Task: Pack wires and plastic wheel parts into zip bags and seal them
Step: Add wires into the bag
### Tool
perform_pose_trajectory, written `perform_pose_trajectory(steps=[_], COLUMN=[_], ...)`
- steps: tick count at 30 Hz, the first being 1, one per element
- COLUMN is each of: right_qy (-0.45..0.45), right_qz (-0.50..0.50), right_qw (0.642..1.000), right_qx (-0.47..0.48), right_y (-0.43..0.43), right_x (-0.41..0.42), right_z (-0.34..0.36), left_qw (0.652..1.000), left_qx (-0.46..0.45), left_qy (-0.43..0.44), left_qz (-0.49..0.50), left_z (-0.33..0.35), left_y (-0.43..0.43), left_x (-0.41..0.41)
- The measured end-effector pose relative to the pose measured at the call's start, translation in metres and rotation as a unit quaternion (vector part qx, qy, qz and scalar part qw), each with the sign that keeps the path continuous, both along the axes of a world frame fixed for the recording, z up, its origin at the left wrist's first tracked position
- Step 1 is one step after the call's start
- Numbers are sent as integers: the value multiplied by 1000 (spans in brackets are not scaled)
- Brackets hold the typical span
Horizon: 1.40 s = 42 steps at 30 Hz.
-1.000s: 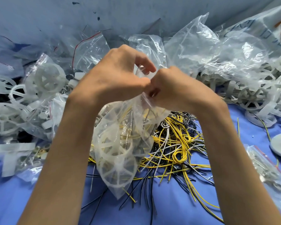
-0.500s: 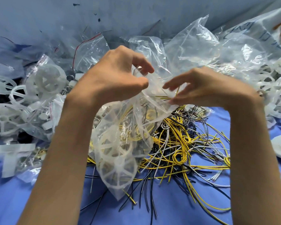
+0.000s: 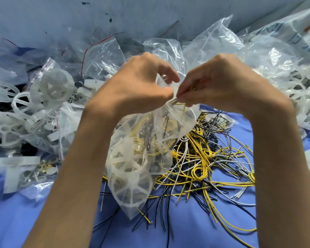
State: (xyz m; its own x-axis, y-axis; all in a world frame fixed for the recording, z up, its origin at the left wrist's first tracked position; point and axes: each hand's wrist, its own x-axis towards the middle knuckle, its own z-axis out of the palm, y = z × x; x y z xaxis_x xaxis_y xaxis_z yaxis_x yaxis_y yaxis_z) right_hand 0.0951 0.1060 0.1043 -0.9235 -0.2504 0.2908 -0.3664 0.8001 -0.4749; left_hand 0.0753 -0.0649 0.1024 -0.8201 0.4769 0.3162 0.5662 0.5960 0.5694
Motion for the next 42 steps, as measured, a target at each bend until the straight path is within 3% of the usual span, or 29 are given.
perform_pose_trajectory(steps=[5, 14, 19, 21, 23, 27, 31, 35, 37, 39, 42], right_qy=[-37, -192, -175, -216, -182, -248, -235, -259, -251, -221, -162], right_qz=[66, 169, 157, 152, 142, 94, 123, 159, 192, 147, 95], right_qw=[997, 964, 970, 962, 963, 962, 962, 950, 944, 961, 981], right_qx=[-18, -72, 57, 74, 142, 62, 67, -76, -99, -80, 40], right_y=[-19, -30, -38, -42, -41, -34, -27, -16, -11, -6, -4], right_x=[-5, -13, -16, -17, -20, -18, -22, -16, -12, -16, -20], right_z=[-12, -32, -43, -48, -56, -50, -47, -37, -34, -32, -31], left_qw=[1000, 994, 992, 991, 991, 992, 992, 994, 994, 992, 991], left_qx=[3, 74, 83, 87, 85, 78, 59, 43, 44, 49, 35], left_qy=[-6, -67, -75, -76, -78, -76, -86, -80, -84, -96, -110], left_qz=[6, -39, -66, -69, -69, -60, -70, -67, -60, -60, -74], left_z=[-4, 2, 2, 2, 1, 1, 0, -1, -2, -3, -4], left_y=[3, -2, 2, 2, 2, 2, 2, 3, 2, 2, 2], left_x=[-5, 0, 3, 4, 3, 1, 0, -3, -5, -6, -7])
